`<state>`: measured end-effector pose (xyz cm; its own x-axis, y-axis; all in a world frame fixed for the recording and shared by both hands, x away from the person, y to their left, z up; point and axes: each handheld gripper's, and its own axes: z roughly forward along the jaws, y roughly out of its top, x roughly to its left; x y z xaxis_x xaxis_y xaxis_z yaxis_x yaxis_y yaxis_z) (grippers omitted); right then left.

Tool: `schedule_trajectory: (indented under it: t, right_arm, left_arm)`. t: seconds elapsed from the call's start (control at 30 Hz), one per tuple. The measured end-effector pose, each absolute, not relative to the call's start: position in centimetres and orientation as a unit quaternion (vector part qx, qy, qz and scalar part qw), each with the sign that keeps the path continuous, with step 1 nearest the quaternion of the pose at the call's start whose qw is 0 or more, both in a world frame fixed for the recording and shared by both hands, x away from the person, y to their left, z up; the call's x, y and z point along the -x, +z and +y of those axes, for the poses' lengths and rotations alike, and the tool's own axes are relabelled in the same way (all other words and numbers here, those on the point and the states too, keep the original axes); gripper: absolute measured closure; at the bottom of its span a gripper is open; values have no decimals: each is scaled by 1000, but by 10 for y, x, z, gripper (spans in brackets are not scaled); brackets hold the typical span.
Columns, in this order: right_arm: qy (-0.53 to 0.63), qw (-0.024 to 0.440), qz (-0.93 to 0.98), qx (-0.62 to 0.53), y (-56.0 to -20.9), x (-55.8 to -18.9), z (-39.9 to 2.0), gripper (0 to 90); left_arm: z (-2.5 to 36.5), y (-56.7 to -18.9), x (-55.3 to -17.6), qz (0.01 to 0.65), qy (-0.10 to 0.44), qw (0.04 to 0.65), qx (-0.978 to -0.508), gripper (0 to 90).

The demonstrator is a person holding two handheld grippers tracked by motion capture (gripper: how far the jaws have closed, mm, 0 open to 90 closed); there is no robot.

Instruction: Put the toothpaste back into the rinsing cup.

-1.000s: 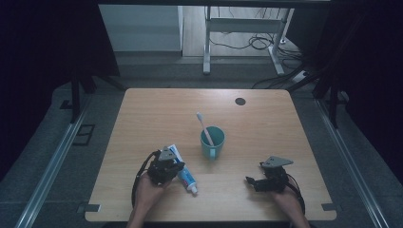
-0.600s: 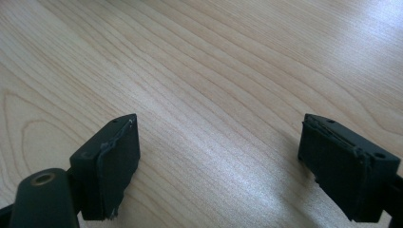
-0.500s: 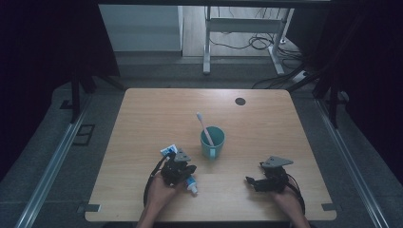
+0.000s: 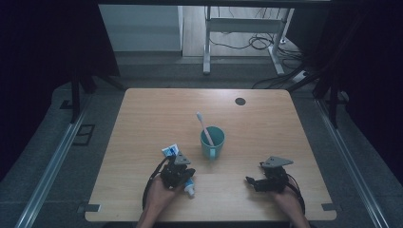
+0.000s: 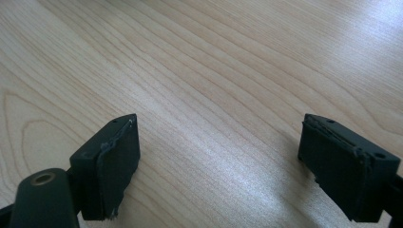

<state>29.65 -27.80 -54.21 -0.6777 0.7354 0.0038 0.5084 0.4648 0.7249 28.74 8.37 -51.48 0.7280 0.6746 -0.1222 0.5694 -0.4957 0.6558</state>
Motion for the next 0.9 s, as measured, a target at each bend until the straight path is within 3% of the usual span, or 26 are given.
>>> schedule_trajectory:
  t: [0.9]
  right_arm:
    - [363, 158, 842, -368, -542, -297, -278, 139]
  left_arm:
    - [119, -515, -281, 398, 78, 329, -853, 889]
